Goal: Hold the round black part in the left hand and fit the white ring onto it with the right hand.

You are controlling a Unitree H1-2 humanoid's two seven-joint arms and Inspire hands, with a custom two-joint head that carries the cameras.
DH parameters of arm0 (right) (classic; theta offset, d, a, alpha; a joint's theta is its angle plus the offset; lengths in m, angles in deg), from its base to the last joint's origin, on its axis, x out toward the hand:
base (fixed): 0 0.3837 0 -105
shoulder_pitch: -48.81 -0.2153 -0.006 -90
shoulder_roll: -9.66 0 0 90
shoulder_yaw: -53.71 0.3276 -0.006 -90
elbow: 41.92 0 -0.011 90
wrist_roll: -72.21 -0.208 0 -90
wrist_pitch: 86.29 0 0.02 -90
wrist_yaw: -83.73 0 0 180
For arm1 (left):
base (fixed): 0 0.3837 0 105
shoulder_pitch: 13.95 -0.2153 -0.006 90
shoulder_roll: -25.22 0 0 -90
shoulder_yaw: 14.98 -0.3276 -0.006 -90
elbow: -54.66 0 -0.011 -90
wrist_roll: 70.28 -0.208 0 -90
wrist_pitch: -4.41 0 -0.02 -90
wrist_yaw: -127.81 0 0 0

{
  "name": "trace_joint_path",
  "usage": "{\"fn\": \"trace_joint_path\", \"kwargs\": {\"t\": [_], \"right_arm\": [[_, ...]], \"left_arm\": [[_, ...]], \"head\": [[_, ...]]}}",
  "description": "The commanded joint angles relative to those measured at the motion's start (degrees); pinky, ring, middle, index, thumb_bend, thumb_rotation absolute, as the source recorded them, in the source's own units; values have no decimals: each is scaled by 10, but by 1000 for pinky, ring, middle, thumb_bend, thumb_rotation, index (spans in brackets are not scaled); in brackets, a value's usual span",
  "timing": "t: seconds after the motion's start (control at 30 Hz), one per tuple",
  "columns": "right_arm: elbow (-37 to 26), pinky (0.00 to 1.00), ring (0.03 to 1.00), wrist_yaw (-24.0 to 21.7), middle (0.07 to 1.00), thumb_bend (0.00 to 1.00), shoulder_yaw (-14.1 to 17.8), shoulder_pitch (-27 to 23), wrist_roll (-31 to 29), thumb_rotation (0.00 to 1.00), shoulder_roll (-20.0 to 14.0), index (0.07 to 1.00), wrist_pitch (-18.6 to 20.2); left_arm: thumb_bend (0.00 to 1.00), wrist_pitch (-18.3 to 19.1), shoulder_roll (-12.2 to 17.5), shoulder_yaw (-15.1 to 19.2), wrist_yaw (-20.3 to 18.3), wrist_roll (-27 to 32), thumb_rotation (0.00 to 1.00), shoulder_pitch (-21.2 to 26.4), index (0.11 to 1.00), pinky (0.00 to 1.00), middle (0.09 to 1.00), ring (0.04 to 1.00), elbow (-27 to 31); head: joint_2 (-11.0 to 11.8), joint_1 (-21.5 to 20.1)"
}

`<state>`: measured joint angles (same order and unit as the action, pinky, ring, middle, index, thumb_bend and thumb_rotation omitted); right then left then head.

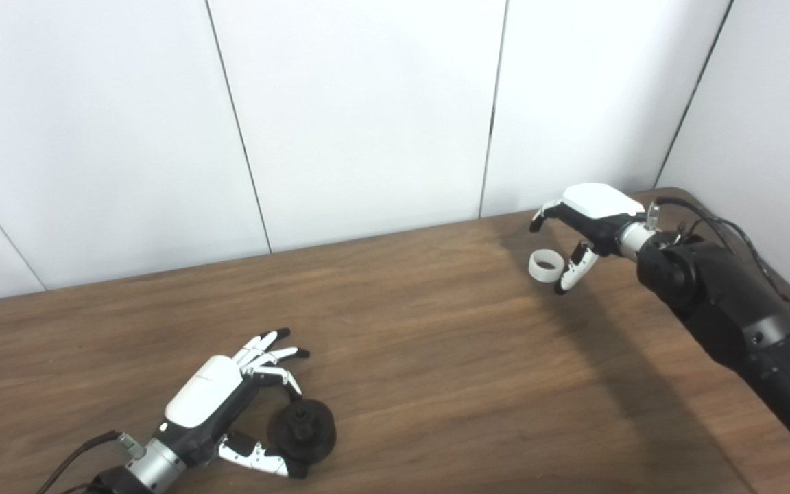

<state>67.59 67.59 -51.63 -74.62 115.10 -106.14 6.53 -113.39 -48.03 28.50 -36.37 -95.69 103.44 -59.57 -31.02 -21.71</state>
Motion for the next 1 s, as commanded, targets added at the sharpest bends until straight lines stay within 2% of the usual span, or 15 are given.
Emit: {"fn": "trace_joint_path", "kwargs": {"t": [0.0,0.17,0.3,0.33,0.47,0.53,0.57,0.6,0.67,0.7,0.73,0.8,0.97], "right_arm": [[-3,771,898,1,872,835,5,-36,1,199,-14,738,-3],[-6,767,923,-28,876,829,7,-42,-5,212,-11,728,16],[0,755,921,-34,879,836,-2,-48,5,229,-15,723,12],[1,776,924,-34,880,838,-2,-48,7,234,-14,722,13],[2,973,992,-36,908,853,-9,-49,22,237,-10,706,32],[4,993,998,-38,928,862,-15,-51,30,256,-8,704,38],[5,998,1000,-38,938,869,-17,-52,32,264,-8,704,39],[7,999,1000,-38,943,874,-19,-53,34,271,-7,704,39],[11,1000,1000,-38,950,878,-21,-54,35,280,-7,704,40],[13,1000,1000,-38,951,879,-21,-55,34,282,-6,704,38],[14,1000,1000,-37,951,886,-22,-55,33,284,-6,700,37],[17,1000,1000,-36,950,890,-23,-56,33,287,-5,696,35],[20,1000,1000,-38,951,890,-27,-57,37,293,-4,690,36]], "left_arm": [[525,9,9,-26,-38,-29,58,-36,481,1000,868,1000,-13],[525,9,12,-24,-43,-27,58,-38,482,1000,870,1000,-6],[525,9,13,-21,-43,-24,57,-42,481,1000,870,1000,-2],[525,9,13,-19,-46,-24,57,-44,481,1000,870,1000,0],[525,9,13,-10,-55,-25,57,-50,481,1000,874,1000,9],[525,9,13,-5,-61,-27,57,-53,481,1000,876,1000,15],[525,9,8,-8,-57,-30,57,-50,481,1000,877,1000,4],[525,9,-23,-32,-25,-39,58,-29,482,1000,878,1000,-73],[521,9,-31,-48,-7,-39,68,-20,478,1000,928,1000,-98],[520,9,-17,-45,-14,-32,70,-27,477,1000,939,1000,-67],[522,9,-2,-39,-22,-25,66,-35,479,1000,908,1000,-32],[523,9,13,-30,-34,-18,63,-44,480,1000,890,1000,3],[524,9,19,-13,-45,-19,58,-55,481,1000,875,1000,27]], "head": [[-2,-1],[-5,0],[-7,2],[-7,4],[-8,4],[-8,6],[-9,7],[-9,7],[-10,7],[-12,8],[-13,8],[-15,10],[-15,10]]}}
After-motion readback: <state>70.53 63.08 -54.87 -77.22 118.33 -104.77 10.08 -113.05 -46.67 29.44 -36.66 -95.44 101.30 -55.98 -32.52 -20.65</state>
